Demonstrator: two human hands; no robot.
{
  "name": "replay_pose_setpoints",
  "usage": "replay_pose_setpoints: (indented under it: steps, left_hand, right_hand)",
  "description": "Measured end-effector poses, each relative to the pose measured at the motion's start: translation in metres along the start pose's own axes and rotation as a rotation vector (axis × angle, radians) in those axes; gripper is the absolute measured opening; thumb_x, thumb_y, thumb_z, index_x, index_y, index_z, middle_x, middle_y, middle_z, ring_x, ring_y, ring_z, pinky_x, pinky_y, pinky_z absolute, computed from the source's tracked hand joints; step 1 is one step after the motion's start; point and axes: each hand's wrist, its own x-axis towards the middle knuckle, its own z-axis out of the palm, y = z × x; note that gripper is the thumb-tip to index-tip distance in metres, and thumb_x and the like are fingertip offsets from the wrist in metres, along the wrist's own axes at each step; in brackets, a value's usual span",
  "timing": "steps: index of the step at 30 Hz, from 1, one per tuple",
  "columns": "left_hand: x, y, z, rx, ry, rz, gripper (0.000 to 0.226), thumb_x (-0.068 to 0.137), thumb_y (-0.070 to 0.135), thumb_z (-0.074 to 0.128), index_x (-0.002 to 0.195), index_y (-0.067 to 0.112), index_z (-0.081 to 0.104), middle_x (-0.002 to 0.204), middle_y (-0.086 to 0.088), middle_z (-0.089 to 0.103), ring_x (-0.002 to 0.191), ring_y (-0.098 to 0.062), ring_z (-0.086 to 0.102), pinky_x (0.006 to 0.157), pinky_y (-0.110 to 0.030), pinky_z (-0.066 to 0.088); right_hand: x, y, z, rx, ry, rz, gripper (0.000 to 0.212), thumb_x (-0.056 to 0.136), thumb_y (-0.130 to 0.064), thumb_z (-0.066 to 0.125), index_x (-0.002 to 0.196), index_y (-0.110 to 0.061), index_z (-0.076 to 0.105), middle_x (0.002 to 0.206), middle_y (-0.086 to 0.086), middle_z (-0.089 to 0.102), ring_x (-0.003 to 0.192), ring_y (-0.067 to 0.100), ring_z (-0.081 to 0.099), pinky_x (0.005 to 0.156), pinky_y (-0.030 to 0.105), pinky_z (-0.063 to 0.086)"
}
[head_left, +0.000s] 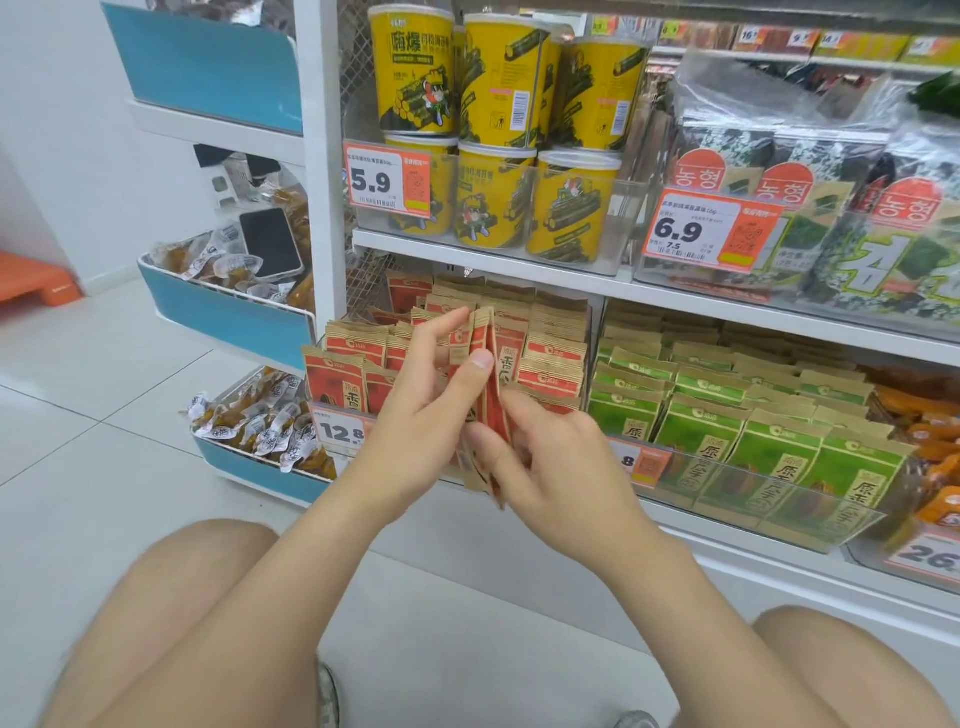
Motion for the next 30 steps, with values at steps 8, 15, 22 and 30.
replay_pose_setpoints:
  steps: [8, 15, 22, 30]
  left_hand:
    - [-0.003, -0.001, 0.012, -0.008, -0.072, -0.112, 0.025, 0.114, 0.037, 0.045, 0.101, 0.018, 0.056, 0.085, -0.001, 0.059, 0.082, -0.017, 0.056, 0.080, -0.043, 0.047]
    - [-0.005, 0.000, 0.013, 0.046, -0.117, -0.112, 0.027, 0.116, 0.032, 0.043, 0.102, 0.016, 0.059, 0.082, 0.007, 0.063, 0.077, -0.009, 0.057, 0.076, -0.033, 0.047]
    - [-0.003, -0.002, 0.013, 0.004, -0.080, -0.136, 0.027, 0.114, 0.034, 0.048, 0.104, 0.014, 0.064, 0.077, 0.008, 0.068, 0.073, -0.009, 0.063, 0.080, -0.040, 0.053]
    - [0.002, -0.002, 0.008, -0.087, 0.085, -0.143, 0.029, 0.115, 0.035, 0.046, 0.113, 0.009, 0.059, 0.089, -0.007, 0.071, 0.077, -0.021, 0.065, 0.072, -0.045, 0.056]
  right_hand:
    - [0.009, -0.004, -0.002, 0.472, 0.217, 0.250, 0.018, 0.109, -0.034, 0.061, 0.097, -0.026, 0.071, 0.079, -0.006, 0.074, 0.069, 0.019, 0.071, 0.064, 0.041, 0.059]
    - [0.009, -0.004, 0.003, 0.521, 0.196, 0.266, 0.019, 0.111, -0.033, 0.050, 0.095, -0.027, 0.057, 0.080, 0.009, 0.066, 0.072, 0.034, 0.064, 0.067, 0.055, 0.056]
    - [0.011, -0.005, 0.001, 0.605, 0.158, 0.365, 0.024, 0.113, -0.039, 0.049, 0.096, -0.025, 0.060, 0.078, 0.004, 0.068, 0.068, 0.026, 0.064, 0.068, 0.059, 0.059]
    - [0.009, -0.001, -0.004, 0.582, 0.038, 0.336, 0.017, 0.094, -0.031, 0.076, 0.093, -0.020, 0.064, 0.088, 0.005, 0.076, 0.073, 0.031, 0.073, 0.069, 0.054, 0.063]
